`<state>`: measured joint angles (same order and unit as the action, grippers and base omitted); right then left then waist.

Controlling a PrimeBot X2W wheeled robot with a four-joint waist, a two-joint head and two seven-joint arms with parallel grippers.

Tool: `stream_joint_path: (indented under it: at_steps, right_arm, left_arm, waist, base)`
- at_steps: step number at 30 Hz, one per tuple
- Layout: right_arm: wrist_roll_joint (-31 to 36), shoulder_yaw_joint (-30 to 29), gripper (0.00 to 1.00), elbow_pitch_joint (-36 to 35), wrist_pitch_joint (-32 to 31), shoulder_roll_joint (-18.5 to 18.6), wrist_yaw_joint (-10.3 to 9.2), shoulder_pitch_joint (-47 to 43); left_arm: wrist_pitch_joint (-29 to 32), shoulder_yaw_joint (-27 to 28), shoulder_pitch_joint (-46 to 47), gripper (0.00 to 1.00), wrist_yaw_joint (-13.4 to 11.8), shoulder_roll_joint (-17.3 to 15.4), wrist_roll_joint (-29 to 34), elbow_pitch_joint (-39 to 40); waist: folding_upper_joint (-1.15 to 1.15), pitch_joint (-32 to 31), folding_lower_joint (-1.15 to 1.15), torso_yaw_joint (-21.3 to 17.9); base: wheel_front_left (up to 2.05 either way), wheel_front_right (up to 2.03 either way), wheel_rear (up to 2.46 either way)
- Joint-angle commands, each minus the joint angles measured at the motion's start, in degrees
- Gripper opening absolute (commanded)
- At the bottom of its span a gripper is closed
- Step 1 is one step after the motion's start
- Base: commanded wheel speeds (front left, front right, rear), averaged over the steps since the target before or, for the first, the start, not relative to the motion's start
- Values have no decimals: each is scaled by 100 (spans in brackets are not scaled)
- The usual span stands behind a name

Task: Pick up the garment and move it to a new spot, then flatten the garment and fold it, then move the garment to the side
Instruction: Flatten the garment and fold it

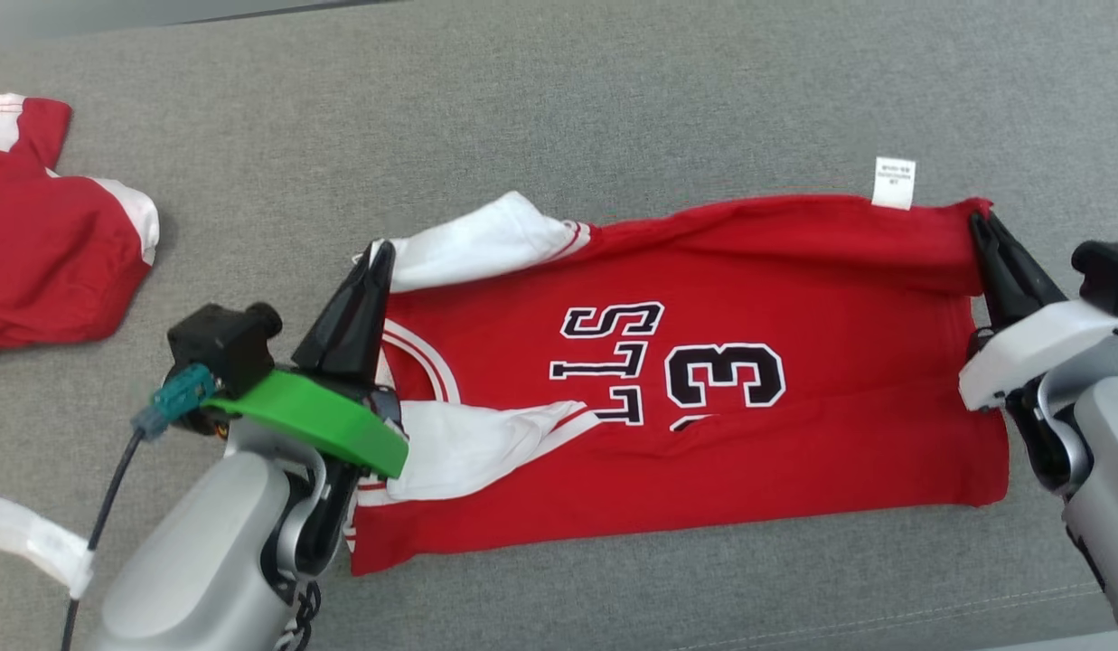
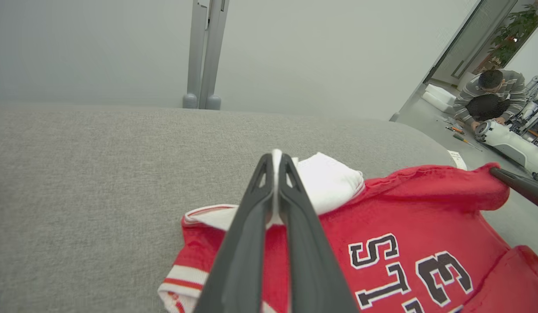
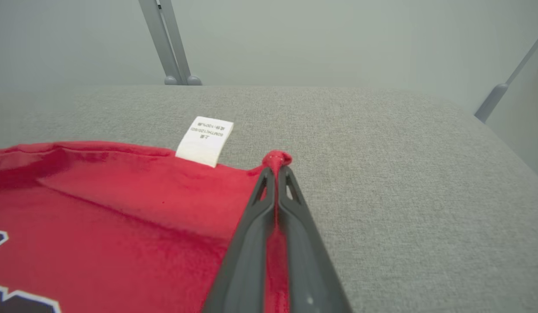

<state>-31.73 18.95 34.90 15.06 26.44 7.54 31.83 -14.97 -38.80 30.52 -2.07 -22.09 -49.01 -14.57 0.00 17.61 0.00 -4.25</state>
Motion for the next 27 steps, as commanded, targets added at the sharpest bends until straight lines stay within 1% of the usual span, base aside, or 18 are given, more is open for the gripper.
stream_joint_path:
  at_steps: [1,5,10,15,18,19,20,21,22,24,27]
  right_arm:
    - [94,-156,0,-115,15,-42,-10,-208]
    - [266,-579,0,-358,15,-164,-10,-602]
    - [373,-959,0,-585,15,-305,-10,-1004]
    - [297,-1174,0,-777,15,-416,-10,-1406]
    - [248,-1289,0,-883,15,-478,-10,-1612]
    - [224,-1316,2,-894,15,-495,-10,-1696]
    - [217,-1350,46,-915,15,-492,-10,-1746]
    - [173,-1371,100,-942,15,-509,-10,-1799]
    - [184,-1378,100,-976,15,-513,-10,-1847]
    - [158,-1397,100,-1059,15,-526,-10,-1946]
    - [115,-1467,100,-1269,15,-529,-10,-2073]
  left_arm:
    - [-29,105,-251,0,-49,29,126,155]
    - [-30,331,-766,0,-117,114,251,521]
    - [-25,538,-1332,0,-198,225,371,800]
    - [-25,694,-1810,0,-197,351,410,871]
    - [-24,739,-2015,0,-154,419,439,829]
    - [-25,739,-2067,0,-143,437,456,789]
    - [-25,747,-2089,26,-133,454,477,765]
    - [-25,782,-2096,76,-145,470,530,744]
    - [-25,815,-2119,100,-142,503,547,733]
    - [-25,881,-2214,100,-112,598,568,692]
    - [-26,1125,-2291,100,-89,729,725,671]
  waist:
    - [0,-70,0,42]
    - [0,-148,0,72]
    - [0,-244,0,114]
    - [0,-324,0,156]
    - [0,-365,0,176]
    - [0,-383,0,182]
    - [0,-399,0,188]
    - [0,-422,0,193]
    - [0,-442,0,193]
    - [0,-488,0,187]
    - [0,-549,0,170]
  base:
    - [0,0,0]
    - [0,0,0]
    - [0,0,0]
    - [0,0,0]
    - [0,0,0]
    - [0,0,0]
    - [0,0,0]
    - [0,0,0]
    - [0,0,0]
    - [0,0,0]
    - [0,0,0]
